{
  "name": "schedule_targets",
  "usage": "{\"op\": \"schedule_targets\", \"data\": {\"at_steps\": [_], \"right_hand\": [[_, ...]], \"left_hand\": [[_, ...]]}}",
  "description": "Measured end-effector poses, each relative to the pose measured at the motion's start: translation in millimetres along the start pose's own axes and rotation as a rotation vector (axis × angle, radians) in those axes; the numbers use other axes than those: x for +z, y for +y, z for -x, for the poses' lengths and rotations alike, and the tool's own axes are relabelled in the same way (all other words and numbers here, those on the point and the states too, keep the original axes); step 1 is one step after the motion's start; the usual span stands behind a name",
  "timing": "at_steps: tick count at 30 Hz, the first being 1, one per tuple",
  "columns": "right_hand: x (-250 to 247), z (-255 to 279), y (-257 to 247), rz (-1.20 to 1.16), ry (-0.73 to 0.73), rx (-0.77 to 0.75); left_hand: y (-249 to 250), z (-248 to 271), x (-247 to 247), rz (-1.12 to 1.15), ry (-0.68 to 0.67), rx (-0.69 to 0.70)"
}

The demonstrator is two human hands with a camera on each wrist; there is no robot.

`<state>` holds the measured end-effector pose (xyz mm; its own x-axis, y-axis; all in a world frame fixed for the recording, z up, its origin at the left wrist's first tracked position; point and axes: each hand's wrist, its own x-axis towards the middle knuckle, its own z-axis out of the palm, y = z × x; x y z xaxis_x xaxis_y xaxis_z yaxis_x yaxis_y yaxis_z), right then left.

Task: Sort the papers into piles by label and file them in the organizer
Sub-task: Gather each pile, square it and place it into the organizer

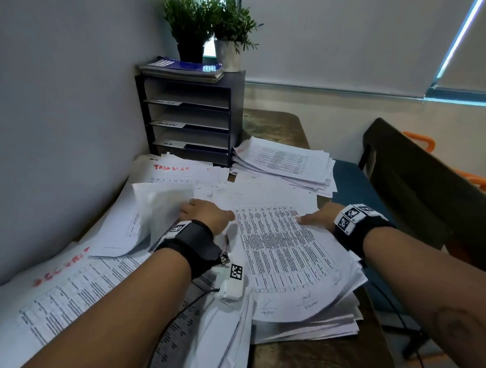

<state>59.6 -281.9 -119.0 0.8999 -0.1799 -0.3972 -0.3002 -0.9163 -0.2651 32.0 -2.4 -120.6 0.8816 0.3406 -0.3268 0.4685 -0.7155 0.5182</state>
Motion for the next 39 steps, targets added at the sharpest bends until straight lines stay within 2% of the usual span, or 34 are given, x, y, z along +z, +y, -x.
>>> {"op": "schedule_targets", "data": {"at_steps": [3, 5, 9, 11, 14, 17, 19, 21, 24, 26, 28, 30, 32, 35, 37, 39], "right_hand": [[-3, -3, 9, -0.109, -0.072, -0.043], [0, -13, 18, -0.212, -0.115, -0.099], [-6, -6, 30, -0.434, -0.243, -0.160], [-7, 2, 37, -0.576, -0.297, -0.160], [-3, 7, 44, -0.649, -0.308, -0.148], [0, 10, 44, -0.627, -0.255, -0.166], [-1, 18, 38, -0.556, -0.219, -0.222], [-1, 26, 34, -0.535, -0.183, -0.266], [-4, 25, 43, -0.699, -0.114, -0.298], [-7, 24, 50, -0.846, -0.089, -0.319], [-14, 27, 54, -1.085, -0.161, -0.276], [-23, 28, 53, -1.172, -0.208, -0.272], [-39, 16, 54, -1.089, -0.058, -0.300], [-70, 32, 33, -1.018, 0.213, -0.425], [-84, 52, 12, -1.110, 0.282, -0.540], [-90, 64, 0, -1.196, 0.289, -0.638]], "left_hand": [[-2, -5, -1, 0.137, -0.104, 0.045], [-2, -6, -6, 0.257, -0.117, 0.071], [-4, 0, -13, 0.486, -0.241, 0.030], [-3, 11, -14, 0.519, -0.295, -0.008], [3, 5, -6, 0.558, -0.325, 0.001], [11, 1, 1, 0.584, -0.403, -0.005], [14, 3, 3, 0.521, -0.364, 0.044], [19, 3, 5, 0.604, -0.320, 0.115], [31, -2, 7, 0.806, -0.291, 0.205], [40, -2, 0, 0.974, -0.321, 0.288], [48, 2, -12, 1.039, -0.367, 0.421], [56, 3, -29, 1.032, -0.390, 0.532], [67, 5, -48, 1.002, -0.362, 0.597], [88, 11, -75, 0.974, -0.254, 0.716], [101, 17, -86, 0.993, -0.162, 0.800], [109, 24, -93, 1.107, -0.052, 0.883]]}}
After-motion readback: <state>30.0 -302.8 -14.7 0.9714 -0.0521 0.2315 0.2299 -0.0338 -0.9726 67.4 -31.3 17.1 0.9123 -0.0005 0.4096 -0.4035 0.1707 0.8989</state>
